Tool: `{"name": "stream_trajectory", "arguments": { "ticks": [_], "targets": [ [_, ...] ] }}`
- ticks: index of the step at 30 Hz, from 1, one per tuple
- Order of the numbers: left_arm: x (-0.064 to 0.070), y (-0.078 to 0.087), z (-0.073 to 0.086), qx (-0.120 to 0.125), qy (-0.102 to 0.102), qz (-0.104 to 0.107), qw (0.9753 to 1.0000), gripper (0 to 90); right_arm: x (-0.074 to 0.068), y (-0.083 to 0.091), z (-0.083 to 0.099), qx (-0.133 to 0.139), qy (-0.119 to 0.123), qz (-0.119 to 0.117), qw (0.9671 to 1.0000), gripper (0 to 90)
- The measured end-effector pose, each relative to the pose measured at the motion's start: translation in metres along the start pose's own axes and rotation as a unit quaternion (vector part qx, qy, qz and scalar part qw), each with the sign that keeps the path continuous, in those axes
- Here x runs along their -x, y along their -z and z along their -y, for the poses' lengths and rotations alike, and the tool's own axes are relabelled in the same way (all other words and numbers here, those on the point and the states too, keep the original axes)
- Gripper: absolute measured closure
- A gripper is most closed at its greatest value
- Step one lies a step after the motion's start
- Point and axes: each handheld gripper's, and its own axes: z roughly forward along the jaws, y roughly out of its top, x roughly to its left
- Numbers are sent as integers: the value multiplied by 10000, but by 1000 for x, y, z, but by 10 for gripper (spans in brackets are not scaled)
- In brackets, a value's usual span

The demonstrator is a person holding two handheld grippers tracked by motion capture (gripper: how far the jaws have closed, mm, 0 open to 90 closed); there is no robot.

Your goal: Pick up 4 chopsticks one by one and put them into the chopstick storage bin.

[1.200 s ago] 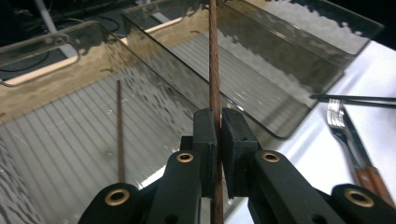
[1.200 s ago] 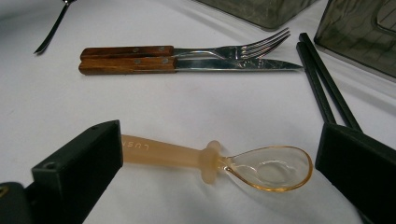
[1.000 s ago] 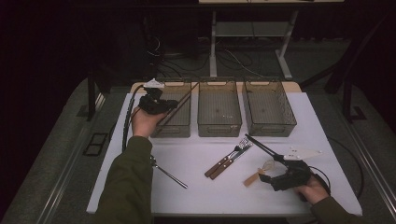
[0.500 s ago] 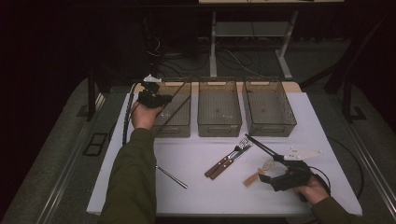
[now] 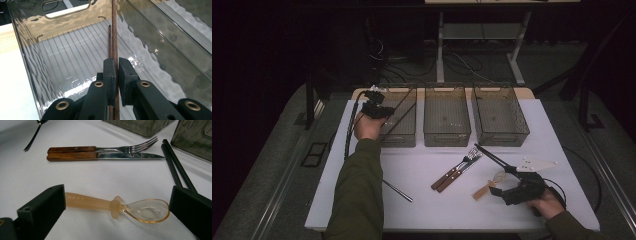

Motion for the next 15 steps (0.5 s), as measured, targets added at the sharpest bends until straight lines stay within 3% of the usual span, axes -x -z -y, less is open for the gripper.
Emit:
{"name": "stream_trajectory", "arguments": {
  "ticks": [2, 4, 7, 15],
  "targets": [
    [-1, -1, 0, -96, -10, 5, 10000, 838, 0, 0, 0, -2, -4, 3, 10000, 5],
    [0, 0, 0, -74, -8, -68, 9999, 759, 0, 0, 0, -2, 1, 5, 10000, 5],
    [1, -1, 0, -125, -75, -74, 9999, 712, 0, 0, 0, -4, 12, -2, 10000, 5],
    [4, 2, 1, -22, -202, 75, 9998, 619, 0, 0, 0, -15, 13, -4, 10000, 5]
  ]
}}
